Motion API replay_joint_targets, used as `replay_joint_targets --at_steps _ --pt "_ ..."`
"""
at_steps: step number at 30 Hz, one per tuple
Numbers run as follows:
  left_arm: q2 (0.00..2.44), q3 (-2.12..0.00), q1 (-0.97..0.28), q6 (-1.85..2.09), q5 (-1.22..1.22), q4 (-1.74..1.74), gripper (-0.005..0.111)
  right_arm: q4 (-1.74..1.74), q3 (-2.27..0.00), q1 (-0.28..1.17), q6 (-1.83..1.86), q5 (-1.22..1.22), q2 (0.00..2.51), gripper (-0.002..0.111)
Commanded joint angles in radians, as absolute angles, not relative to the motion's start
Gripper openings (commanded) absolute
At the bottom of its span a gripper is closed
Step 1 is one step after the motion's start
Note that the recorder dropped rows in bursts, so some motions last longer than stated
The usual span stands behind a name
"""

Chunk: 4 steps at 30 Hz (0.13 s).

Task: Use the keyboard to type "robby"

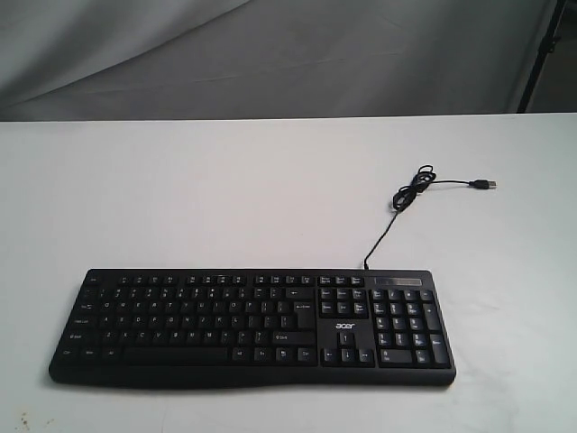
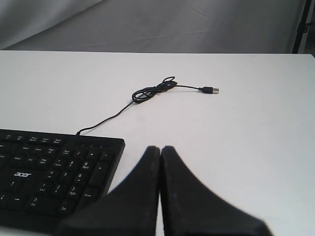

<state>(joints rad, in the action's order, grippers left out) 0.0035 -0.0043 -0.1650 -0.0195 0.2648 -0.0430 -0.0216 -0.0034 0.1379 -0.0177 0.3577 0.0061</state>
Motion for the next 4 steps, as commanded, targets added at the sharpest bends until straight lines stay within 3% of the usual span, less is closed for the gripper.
replay_joint_targets --at_steps 1,4 --pt "0.0 0.0 -0.171 -0.022 0.259 -0.048 0.0 -0.01 0.0 0.129 -0.017 0.353 0.0 0.0" --pt "0.0 0.0 -0.171 -0.022 0.259 -0.048 0.0 -0.01 0.0 0.129 -0.017 0.353 0.0 0.0"
